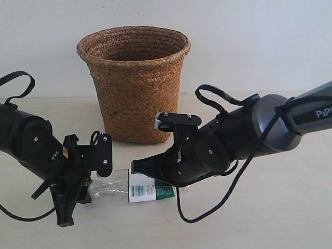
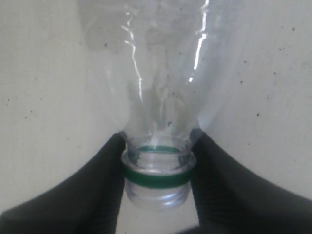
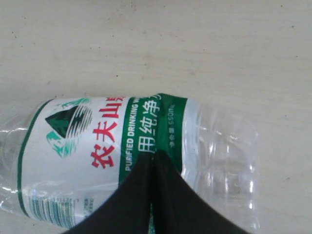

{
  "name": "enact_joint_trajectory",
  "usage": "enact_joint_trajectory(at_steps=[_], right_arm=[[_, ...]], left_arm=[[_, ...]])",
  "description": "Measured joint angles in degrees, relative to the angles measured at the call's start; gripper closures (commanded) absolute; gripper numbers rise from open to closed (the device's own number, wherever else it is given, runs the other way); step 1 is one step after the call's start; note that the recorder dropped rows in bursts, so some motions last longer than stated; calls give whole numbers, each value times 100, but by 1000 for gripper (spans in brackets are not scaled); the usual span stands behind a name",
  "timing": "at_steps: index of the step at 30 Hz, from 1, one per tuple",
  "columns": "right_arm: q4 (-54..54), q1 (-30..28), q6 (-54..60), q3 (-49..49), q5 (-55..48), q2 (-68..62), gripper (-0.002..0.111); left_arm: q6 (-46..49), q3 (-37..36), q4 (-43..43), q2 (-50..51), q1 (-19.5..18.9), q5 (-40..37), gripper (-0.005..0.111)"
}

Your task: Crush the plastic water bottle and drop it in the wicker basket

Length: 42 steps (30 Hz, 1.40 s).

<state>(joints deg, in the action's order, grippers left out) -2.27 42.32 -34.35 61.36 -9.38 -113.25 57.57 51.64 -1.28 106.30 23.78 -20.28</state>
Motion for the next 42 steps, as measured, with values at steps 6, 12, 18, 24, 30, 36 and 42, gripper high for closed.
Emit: enact_joint_trajectory(at_steps=[6, 12, 18, 24, 30, 36, 42], right_arm=[[23, 0, 91, 87, -232, -13, 108], [45, 0, 115, 99, -269, -13, 108], [45, 0, 198, 235, -704, 12, 108], [45, 0, 246, 409, -1107, -34, 108], [45, 0, 246, 429, -1171, -43, 108], [65, 0, 258, 429, -1171, 16, 108], [88, 33, 384, 304, -1471, 488, 108]], left_arm=[[9, 0, 0, 0, 0, 0, 103], [9, 0, 0, 0, 0, 0, 103], [13, 0, 0, 0, 14, 12, 103], [36, 0, 0, 0, 14, 23, 103], [36, 0, 0, 0, 14, 23, 103], [36, 0, 0, 0, 14, 23, 103], [48, 0, 45, 10, 27, 23, 103]])
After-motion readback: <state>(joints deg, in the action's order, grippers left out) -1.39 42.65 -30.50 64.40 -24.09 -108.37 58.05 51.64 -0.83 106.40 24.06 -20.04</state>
